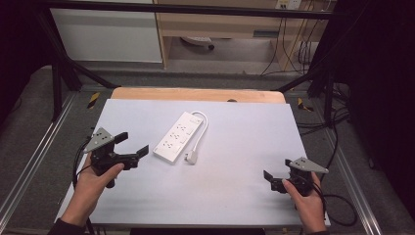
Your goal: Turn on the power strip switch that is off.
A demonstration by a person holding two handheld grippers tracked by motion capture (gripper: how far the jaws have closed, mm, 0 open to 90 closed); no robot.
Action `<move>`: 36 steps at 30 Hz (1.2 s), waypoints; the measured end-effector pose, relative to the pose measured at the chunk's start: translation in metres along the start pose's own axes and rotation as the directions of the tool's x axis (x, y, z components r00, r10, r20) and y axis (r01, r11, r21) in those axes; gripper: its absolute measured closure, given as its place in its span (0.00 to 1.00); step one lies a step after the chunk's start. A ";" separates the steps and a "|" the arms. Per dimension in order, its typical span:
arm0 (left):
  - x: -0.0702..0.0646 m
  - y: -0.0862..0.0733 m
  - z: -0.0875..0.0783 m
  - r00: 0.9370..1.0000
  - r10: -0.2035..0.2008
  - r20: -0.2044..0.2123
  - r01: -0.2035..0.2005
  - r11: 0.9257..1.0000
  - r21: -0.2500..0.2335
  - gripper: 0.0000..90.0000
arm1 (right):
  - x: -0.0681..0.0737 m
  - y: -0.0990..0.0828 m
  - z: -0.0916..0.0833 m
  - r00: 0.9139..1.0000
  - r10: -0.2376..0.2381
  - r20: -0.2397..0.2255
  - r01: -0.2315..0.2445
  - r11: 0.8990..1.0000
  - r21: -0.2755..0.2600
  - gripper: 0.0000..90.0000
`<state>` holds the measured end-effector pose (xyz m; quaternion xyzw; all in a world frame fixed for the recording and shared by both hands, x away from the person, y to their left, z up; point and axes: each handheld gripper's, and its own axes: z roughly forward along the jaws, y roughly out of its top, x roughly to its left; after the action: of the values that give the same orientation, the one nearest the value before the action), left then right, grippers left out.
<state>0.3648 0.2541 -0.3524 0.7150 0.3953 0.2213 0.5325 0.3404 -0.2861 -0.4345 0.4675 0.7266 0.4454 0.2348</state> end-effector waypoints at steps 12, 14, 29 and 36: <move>-0.005 0.003 0.014 1.000 0.003 0.012 -0.003 1.000 0.009 0.07 | 0.000 0.000 -0.001 1.000 0.001 0.001 -0.001 1.000 0.001 0.03; -0.006 0.004 0.016 1.000 0.007 0.007 -0.007 1.000 0.007 0.07 | -0.001 0.000 -0.001 1.000 -0.001 0.002 0.001 1.000 0.000 0.03; -0.009 0.007 0.032 1.000 -0.005 0.027 0.004 1.000 0.021 0.10 | -0.001 0.000 -0.001 1.000 0.001 0.003 -0.001 1.000 -0.003 0.03; -0.008 0.009 0.037 1.000 -0.005 0.025 0.004 1.000 0.026 0.10 | -0.002 0.000 -0.002 1.000 0.007 0.005 -0.007 1.000 -0.005 0.03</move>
<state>0.3907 0.2245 -0.3554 0.7236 0.3932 0.2060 0.5285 0.3400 -0.2890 -0.4337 0.4706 0.7231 0.4470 0.2362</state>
